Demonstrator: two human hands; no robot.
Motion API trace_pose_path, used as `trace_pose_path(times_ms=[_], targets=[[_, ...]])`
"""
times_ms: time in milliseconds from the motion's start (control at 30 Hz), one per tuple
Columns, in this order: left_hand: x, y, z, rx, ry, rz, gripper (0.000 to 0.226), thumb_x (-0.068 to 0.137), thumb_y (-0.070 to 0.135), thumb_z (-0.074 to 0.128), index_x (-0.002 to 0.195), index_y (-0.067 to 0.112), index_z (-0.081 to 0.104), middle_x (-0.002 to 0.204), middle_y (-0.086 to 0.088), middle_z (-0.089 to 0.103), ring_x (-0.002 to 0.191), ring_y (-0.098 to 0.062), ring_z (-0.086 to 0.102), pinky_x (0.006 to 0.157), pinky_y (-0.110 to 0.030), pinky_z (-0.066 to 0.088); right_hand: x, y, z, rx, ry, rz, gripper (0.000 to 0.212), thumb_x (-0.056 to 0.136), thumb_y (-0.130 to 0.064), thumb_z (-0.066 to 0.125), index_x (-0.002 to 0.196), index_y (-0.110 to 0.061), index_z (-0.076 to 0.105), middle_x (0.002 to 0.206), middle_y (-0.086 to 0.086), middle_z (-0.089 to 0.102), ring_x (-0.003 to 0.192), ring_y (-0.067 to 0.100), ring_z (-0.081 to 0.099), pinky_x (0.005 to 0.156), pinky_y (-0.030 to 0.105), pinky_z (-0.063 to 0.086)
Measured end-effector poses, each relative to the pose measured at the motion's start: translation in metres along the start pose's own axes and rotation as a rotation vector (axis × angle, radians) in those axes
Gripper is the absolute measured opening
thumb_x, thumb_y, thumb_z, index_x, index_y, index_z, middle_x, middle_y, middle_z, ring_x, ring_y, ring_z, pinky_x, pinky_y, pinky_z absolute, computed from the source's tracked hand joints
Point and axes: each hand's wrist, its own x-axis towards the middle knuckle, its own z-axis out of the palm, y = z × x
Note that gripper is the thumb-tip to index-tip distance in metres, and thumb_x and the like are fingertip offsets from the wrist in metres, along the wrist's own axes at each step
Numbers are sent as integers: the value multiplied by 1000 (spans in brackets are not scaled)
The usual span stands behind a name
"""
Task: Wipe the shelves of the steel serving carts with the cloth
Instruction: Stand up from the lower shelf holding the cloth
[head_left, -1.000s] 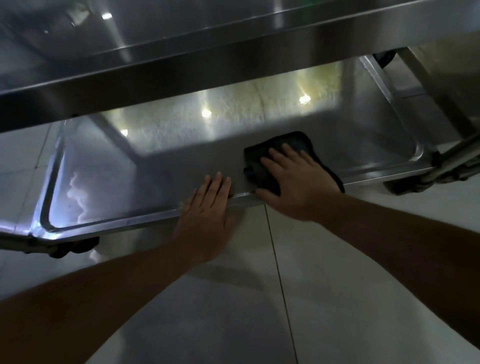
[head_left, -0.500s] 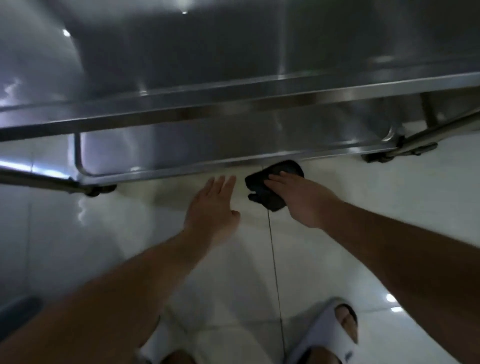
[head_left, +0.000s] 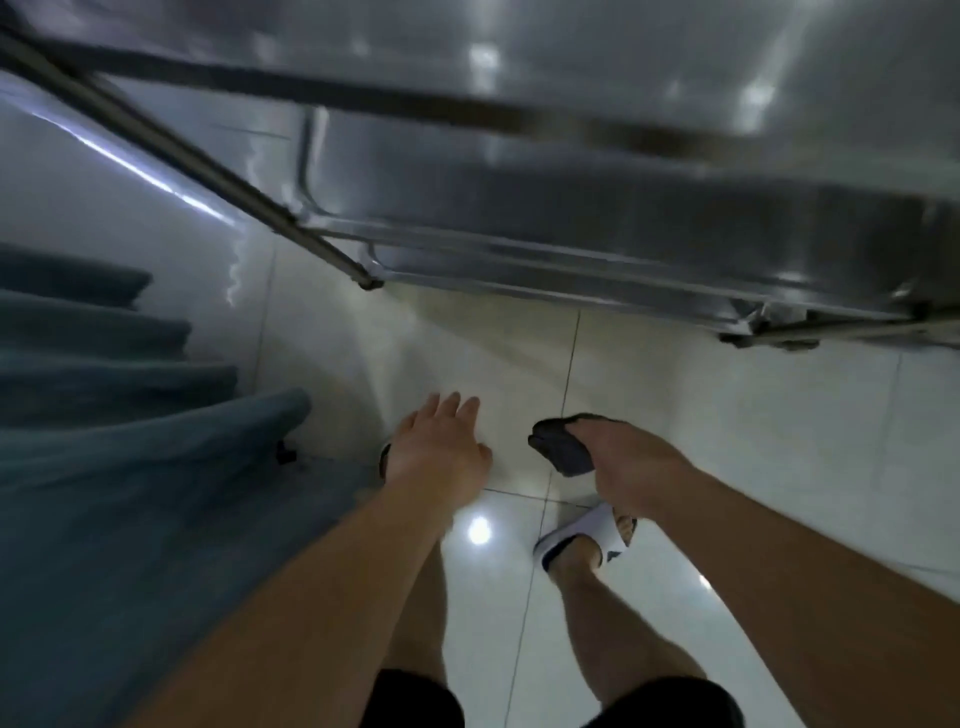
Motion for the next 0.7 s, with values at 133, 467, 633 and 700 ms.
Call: trace_pose_path(times_ms=[133, 467, 633, 700], targets=[[-81, -30, -57, -87, 87, -30, 68, 107, 42, 37, 168, 26, 12, 176, 0, 13, 161, -25, 12, 126, -46, 19, -73, -82, -38, -27, 80, 39, 64, 91, 0, 54, 151, -21, 47, 143, 7, 59, 127, 27, 59, 106, 37, 47], [-226, -156, -202, -237, 289, -107, 54, 103, 33, 41, 155, 22, 38, 157, -2, 46, 143, -26, 42, 114, -45, 34, -184, -325, -170, -417, 100, -2, 52, 99, -10, 60, 148, -18, 47, 141, 9, 57, 127, 29, 57, 102, 36, 48], [-272, -221, -249, -331, 379, -148, 54, 103, 40, 40, 155, 24, 38, 154, -4, 49, 137, -30, 47, 108, -47, 39, -226, -432, -213, -447, 177, -97, 44, 105, -28, 52, 145, -9, 50, 142, 15, 57, 129, 28, 57, 101, 33, 43], [-285, -244, -267, -368, 411, -187, 51, 103, 42, 39, 150, 24, 41, 146, -5, 53, 129, -31, 52, 102, -47, 44, -231, -463, -223, -455, 226, -118, 43, 106, -28, 51, 144, -8, 50, 142, 16, 56, 129, 29, 56, 103, 34, 44]])
